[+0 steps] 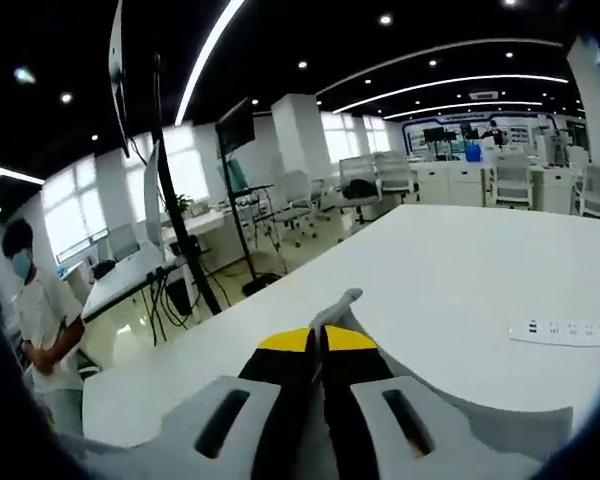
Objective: Fold the towel on the table until its edges align and the towel forms a compact rectangular stack.
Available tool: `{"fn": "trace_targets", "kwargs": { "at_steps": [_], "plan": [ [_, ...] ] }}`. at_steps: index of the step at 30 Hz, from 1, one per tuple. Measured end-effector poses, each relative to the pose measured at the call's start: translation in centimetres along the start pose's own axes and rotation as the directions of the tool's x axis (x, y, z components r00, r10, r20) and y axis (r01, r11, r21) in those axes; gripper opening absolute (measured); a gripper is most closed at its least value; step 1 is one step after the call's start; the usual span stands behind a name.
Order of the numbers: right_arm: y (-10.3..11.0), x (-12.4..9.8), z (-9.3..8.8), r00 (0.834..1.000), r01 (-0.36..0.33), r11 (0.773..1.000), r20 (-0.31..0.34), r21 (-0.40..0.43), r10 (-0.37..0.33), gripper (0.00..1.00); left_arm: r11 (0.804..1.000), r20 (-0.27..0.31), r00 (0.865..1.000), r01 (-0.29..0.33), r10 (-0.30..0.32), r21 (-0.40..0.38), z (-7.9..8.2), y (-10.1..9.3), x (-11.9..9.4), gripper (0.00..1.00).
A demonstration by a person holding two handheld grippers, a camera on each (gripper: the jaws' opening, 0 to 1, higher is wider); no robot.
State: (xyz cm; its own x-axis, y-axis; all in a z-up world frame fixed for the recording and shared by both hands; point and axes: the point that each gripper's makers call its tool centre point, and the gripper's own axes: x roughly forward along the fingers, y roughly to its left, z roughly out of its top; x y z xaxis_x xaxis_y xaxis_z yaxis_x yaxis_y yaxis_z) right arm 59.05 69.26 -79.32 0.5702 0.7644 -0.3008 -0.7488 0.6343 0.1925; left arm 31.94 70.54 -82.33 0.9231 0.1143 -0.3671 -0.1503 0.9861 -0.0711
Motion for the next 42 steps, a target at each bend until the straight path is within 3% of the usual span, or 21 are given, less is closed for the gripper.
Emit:
{"fn": "trace_targets", "kwargs": {
  "at_steps": [3, 8, 16, 20, 28, 34, 42],
  "plan": [
    [0.2, 1.0, -0.8, 1.0, 0.004, 1.0, -0.003, -0.009, -0.004, 0.01, 1.0, -0.014, 1.0, -0.02, 0.02, 0.0, -0.5, 0.4, 0.2, 0.08],
    [-0.3, 2.0, -2.1, 0.998, 0.06, 0.998, -0.002, -0.008, -0.06, 0.01, 0.998, -0.058, 0.997, -0.048, 0.05, 0.026, -2.7, 1.6, 0.8, 0.06],
    [1.3, 4.4, -4.9, 0.998, 0.019, 1.0, -0.062, -0.009, -0.02, 0.0, 0.995, -0.067, 0.993, -0.097, 0.096, -0.008, -3.8, 3.1, 1.5, 0.05],
    [1.7, 5.3, -5.5, 0.998, 0.005, 1.0, -0.066, -0.028, -0.007, 0.0, 0.994, -0.09, 0.99, -0.112, 0.111, -0.011, -4.7, 3.7, 1.5, 0.05],
    [1.7, 5.4, -5.7, 0.997, -0.026, 1.0, -0.069, -0.004, 0.025, 0.01, 0.989, -0.122, 0.983, -0.144, 0.14, -0.021, -5.9, 4.8, 1.8, 0.08],
    [1.5, 4.7, -6.0, 0.995, -0.029, 0.999, -0.094, -0.014, 0.028, 0.17, 0.986, -0.13, 0.977, -0.168, 0.167, -0.002, -5.9, 5.6, 2.1, 0.2],
    [-0.3, 3.6, -5.8, 0.995, -0.004, 1.0, -0.102, -0.013, 0.003, 0.23, 0.989, -0.159, 0.977, -0.145, 0.146, 0.014, -6.2, 6.3, 2.6, 0.25]
  ]
}}
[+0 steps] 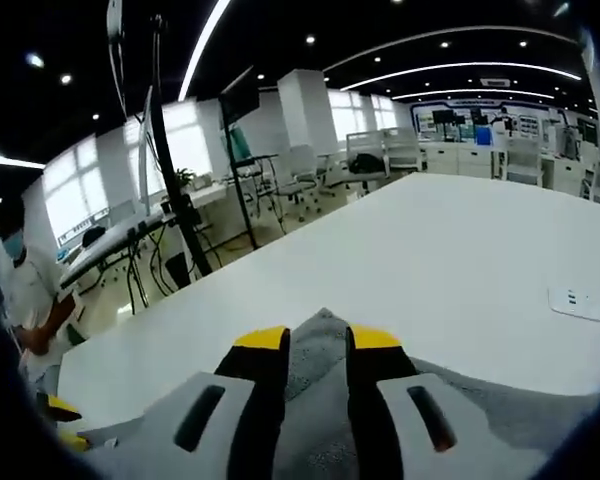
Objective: Fold the towel on the table until its edges align and the towel forms a compact rectangular stack.
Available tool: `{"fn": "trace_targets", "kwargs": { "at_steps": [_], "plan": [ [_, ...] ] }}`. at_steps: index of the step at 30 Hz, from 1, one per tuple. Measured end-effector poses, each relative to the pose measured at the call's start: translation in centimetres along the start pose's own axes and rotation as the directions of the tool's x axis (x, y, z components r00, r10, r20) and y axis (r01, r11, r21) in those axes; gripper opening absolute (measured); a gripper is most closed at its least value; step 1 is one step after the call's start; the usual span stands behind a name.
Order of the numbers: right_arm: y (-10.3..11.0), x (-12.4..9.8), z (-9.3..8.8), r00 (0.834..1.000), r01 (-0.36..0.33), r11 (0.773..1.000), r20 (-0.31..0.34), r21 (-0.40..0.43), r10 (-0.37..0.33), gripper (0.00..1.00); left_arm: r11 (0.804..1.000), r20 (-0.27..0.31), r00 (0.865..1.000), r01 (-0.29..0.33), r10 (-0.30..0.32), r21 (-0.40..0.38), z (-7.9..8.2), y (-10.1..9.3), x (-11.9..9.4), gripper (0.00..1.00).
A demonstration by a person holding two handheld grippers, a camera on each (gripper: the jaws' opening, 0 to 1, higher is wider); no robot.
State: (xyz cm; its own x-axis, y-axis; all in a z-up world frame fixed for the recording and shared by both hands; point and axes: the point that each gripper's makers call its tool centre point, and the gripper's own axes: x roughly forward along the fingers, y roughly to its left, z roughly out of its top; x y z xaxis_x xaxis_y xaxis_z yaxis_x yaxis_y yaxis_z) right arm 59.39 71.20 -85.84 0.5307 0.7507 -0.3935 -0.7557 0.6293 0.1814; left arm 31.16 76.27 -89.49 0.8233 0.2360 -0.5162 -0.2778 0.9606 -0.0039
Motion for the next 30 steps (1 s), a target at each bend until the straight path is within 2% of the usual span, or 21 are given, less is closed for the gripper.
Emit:
{"fn": "trace_targets", "kwargs": {
  "at_steps": [4, 7, 9, 10, 11, 12, 18, 22, 27, 28, 30],
  "plan": [
    [-0.7, -0.6, -0.1, 1.0, 0.024, 1.0, -0.005, 0.005, -0.024, 0.32, 0.999, -0.017, 0.999, 0.036, -0.036, 0.01, -0.1, -0.3, 0.1, 0.26],
    [-1.3, -1.2, -0.2, 0.999, 0.032, 1.0, -0.009, -0.001, -0.032, 0.35, 0.998, -0.023, 0.998, 0.061, -0.06, 0.027, 0.0, -0.7, 0.2, 0.32],
    [-1.7, -1.4, -0.3, 0.999, 0.033, 0.999, -0.012, -0.001, -0.033, 0.37, 0.996, 0.008, 0.996, 0.087, -0.088, 0.012, 0.5, -1.1, 0.3, 0.43],
    [-2.0, -1.9, -0.5, 0.999, 0.042, 0.999, -0.012, 0.005, -0.042, 0.4, 0.995, 0.038, 0.994, 0.1, -0.099, -0.025, 1.0, -1.3, 0.3, 0.49],
    [-2.3, -2.2, -0.4, 0.999, 0.052, 0.999, -0.009, 0.012, -0.052, 0.42, 0.995, 0.024, 0.995, 0.098, -0.098, -0.023, 0.8, -1.1, 0.4, 0.57],
    [-2.7, -2.3, -0.4, 0.998, 0.056, 0.998, -0.012, 0.009, -0.055, 0.44, 0.994, 0.011, 0.994, 0.105, -0.105, -0.016, 0.6, -1.1, 0.5, 0.6],
    [-4.1, -3.5, -0.3, 0.997, 0.066, 0.997, -0.024, -0.03, -0.067, 0.53, 0.99, -0.008, 0.99, 0.14, -0.14, 0.027, 0.5, -1.7, 0.3, 0.6],
    [-5.5, -4.2, -0.7, 0.996, 0.079, 0.996, -0.03, -0.049, -0.08, 0.59, 0.99, -0.03, 0.991, 0.133, -0.132, 0.04, 0.1, -1.5, 0.4, 0.6],
    [-7.7, -6.3, -1.8, 0.991, 0.121, 0.992, -0.057, -0.048, -0.123, 0.58, 0.992, -0.032, 0.993, 0.117, -0.116, 0.039, 0.3, -0.9, 0.3, 0.54],
    [-8.4, -6.7, -2.1, 0.988, 0.139, 0.99, -0.069, -0.019, -0.14, 0.57, 0.994, -0.017, 0.994, 0.107, -0.107, 0.035, 0.6, -0.5, 0.2, 0.53],
    [-9.4, -7.0, -2.2, 0.986, 0.149, 0.989, -0.07, -0.019, -0.15, 0.57, 0.994, -0.006, 0.995, 0.103, -0.103, 0.029, 1.0, -0.5, 0.0, 0.53]
  ]
}}
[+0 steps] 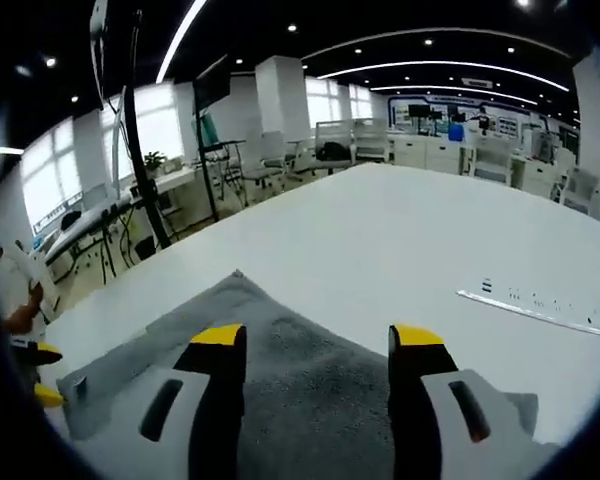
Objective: Fold the towel on the table until its edges align and the towel forms a compact rectangular stack.
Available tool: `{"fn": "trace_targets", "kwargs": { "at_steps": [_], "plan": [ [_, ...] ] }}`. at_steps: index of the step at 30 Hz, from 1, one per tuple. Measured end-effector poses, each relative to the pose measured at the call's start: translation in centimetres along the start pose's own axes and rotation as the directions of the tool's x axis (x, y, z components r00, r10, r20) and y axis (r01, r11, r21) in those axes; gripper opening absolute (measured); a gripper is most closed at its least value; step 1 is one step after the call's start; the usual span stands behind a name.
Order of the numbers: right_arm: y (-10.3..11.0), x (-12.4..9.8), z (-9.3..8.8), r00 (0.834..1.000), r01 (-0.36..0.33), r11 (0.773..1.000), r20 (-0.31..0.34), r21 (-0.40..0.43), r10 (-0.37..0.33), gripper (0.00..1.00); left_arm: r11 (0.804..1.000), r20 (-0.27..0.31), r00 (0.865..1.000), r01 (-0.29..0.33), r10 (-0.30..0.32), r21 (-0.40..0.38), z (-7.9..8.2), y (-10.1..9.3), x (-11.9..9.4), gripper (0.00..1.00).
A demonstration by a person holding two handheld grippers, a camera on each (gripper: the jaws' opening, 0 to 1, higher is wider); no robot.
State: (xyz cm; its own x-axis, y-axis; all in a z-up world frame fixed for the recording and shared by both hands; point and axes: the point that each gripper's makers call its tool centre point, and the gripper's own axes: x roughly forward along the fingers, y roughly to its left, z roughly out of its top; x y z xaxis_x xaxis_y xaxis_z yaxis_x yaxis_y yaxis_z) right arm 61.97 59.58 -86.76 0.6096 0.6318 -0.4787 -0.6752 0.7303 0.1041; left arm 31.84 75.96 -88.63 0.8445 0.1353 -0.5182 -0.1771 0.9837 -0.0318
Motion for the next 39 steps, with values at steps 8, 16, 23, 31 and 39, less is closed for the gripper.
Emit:
{"fn": "trace_targets", "kwargs": {
  "at_steps": [8, 16, 23, 31, 39],
  "plan": [
    [-2.2, -2.1, -0.7, 0.999, 0.033, 0.999, -0.014, -0.001, -0.033, 0.54, 1.0, -0.024, 1.0, 0.003, -0.003, -0.014, 0.0, 0.6, 0.6, 0.46],
    [-5.0, -5.1, -2.0, 0.995, 0.093, 0.996, -0.04, 0.015, -0.093, 0.52, 1.0, -0.025, 0.999, 0.028, -0.028, -0.009, -0.1, 0.2, 0.9, 0.36],
    [-8.0, -7.6, -3.9, 0.985, 0.162, 0.986, -0.071, 0.037, -0.159, 0.49, 0.999, -0.034, 0.999, 0.032, -0.032, 0.003, -0.1, 0.6, 0.9, 0.29],
    [-10.5, -8.7, -5.9, 0.971, 0.218, 0.975, -0.114, 0.047, -0.212, 0.42, 0.999, -0.049, 0.998, 0.032, -0.031, 0.025, -0.5, 1.1, 1.4, 0.26],
    [-11.4, -9.0, -7.8, 0.955, 0.252, 0.968, -0.157, -0.008, -0.251, 0.15, 0.998, -0.084, 0.996, 0.021, -0.016, 0.061, -1.3, 1.3, 1.6, 0.22]
  ]
}}
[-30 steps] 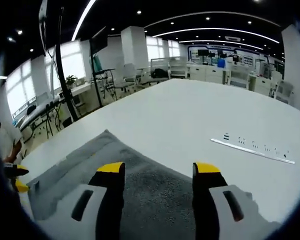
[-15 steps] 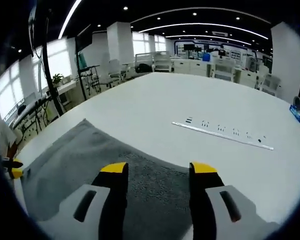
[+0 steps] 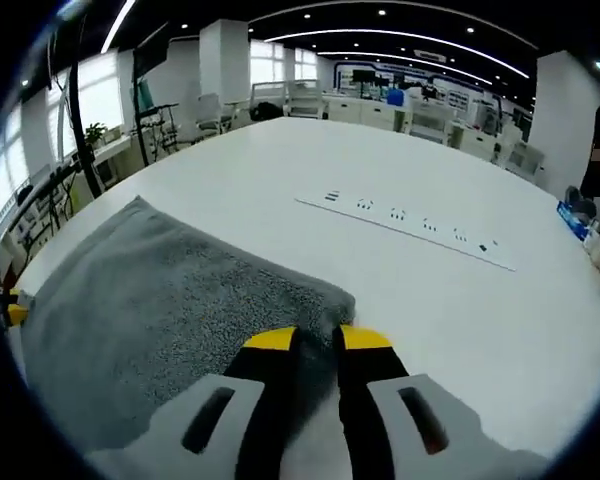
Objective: Fold the towel on the table until its edges align and the towel forms a compact rectangular stack.
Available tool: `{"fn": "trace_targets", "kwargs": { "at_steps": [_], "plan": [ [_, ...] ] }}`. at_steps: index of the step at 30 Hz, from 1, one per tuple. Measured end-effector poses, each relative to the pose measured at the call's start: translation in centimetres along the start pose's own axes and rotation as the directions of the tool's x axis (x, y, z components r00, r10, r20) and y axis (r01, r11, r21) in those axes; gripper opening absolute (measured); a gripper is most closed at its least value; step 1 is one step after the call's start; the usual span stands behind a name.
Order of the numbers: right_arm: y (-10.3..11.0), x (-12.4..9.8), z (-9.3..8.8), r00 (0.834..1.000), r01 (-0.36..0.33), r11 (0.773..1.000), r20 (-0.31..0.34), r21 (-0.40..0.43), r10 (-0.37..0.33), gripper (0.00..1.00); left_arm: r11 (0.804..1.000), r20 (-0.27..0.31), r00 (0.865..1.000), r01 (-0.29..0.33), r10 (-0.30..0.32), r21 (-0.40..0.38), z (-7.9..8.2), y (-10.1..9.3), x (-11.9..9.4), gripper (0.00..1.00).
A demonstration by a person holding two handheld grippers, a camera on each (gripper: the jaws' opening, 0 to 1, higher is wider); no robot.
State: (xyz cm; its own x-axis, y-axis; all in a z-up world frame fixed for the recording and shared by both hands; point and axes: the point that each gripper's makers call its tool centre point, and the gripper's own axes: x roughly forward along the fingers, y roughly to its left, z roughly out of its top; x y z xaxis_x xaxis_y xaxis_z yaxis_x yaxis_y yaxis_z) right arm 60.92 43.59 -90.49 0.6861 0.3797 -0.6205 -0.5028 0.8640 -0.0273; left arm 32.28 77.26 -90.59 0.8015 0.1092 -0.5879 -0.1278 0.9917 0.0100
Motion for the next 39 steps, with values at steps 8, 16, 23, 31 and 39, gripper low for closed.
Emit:
{"fn": "trace_targets", "kwargs": {
  "at_steps": [8, 16, 23, 31, 39],
  "plan": [
    [0.1, 0.3, 0.1, 0.999, -0.022, 0.999, 0.048, -0.043, 0.024, 0.12, 1.0, 0.026, 0.999, 0.02, -0.02, -0.002, -0.3, -0.5, 0.2, 0.15],
    [0.3, 1.2, 0.7, 1.0, -0.014, 0.974, 0.024, -0.227, 0.02, 0.02, 0.992, -0.033, 0.997, 0.075, -0.072, 0.099, -0.4, -1.2, 0.8, 0.05],
    [0.0, 1.6, 0.4, 0.997, -0.041, 0.964, 0.048, -0.263, 0.055, 0.01, 0.984, -0.124, 0.985, 0.13, -0.116, 0.119, -0.4, -1.1, 1.3, 0.04],
    [0.0, 1.6, 0.2, 0.996, -0.066, 0.967, 0.041, -0.245, 0.078, 0.01, 0.985, -0.119, 0.99, 0.095, -0.078, 0.147, -0.4, -2.4, 0.6, 0.03],
    [-1.2, 0.6, -0.8, 0.994, -0.096, 0.957, 0.023, -0.274, 0.106, 0.01, 0.978, -0.13, 0.99, 0.072, -0.047, 0.195, -0.5, -4.0, 0.2, 0.03]
  ]
}}
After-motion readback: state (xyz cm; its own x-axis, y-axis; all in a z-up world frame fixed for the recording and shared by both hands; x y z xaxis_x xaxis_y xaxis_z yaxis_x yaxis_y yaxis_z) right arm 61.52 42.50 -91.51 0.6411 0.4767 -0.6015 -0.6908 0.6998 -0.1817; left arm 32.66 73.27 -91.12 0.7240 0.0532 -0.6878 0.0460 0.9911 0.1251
